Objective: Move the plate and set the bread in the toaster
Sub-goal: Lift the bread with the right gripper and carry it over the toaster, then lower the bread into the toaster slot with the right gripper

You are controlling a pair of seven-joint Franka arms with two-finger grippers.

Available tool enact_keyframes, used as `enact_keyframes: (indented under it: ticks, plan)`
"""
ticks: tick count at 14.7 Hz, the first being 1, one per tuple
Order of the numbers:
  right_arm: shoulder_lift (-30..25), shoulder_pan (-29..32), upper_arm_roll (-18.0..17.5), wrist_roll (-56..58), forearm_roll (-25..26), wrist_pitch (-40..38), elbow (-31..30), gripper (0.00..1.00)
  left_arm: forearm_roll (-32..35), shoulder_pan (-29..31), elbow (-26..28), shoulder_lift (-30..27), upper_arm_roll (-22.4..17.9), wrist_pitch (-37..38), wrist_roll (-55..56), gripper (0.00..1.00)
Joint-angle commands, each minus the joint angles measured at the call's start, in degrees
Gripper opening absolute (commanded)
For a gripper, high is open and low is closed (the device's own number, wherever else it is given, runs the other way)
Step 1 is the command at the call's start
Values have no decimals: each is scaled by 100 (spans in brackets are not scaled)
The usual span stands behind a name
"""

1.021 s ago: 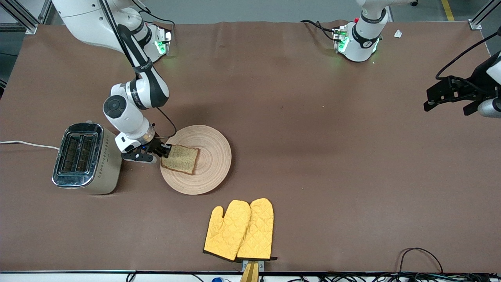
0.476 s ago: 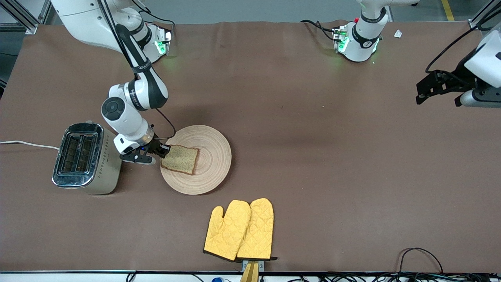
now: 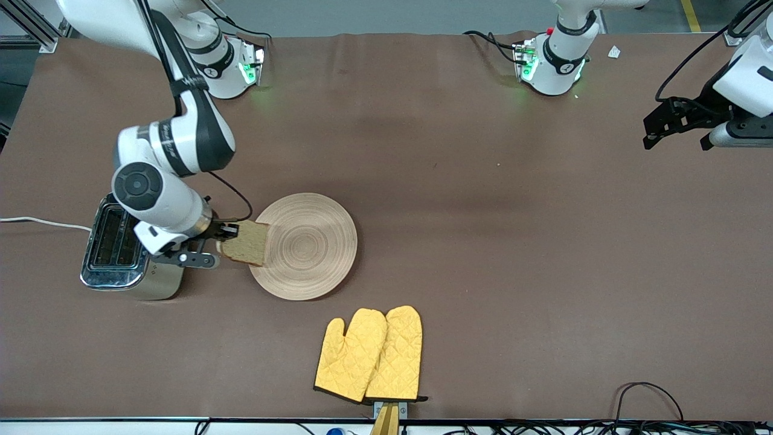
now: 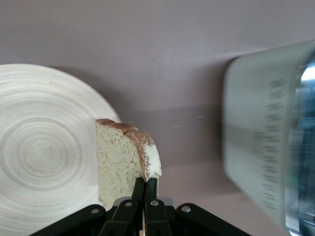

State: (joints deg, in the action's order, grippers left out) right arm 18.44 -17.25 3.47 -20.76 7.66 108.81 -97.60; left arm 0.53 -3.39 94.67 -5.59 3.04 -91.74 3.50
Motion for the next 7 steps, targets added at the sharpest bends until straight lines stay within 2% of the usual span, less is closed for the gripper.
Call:
enact_keyframes:
  ticks: [1, 4, 7]
  plan:
    - [28, 152, -57, -60, 647, -815, 714, 1, -26, -12, -28, 14, -40, -89, -16, 100]
    - [11, 134, -57, -121, 1515, -1317, 978, 1, -26, -30, -98, 75, -40, -89, 2, 100]
    - [19, 283, -57, -192, 2447, -1433, 1128, 2, -26, -39, -107, 84, -40, -98, 11, 100]
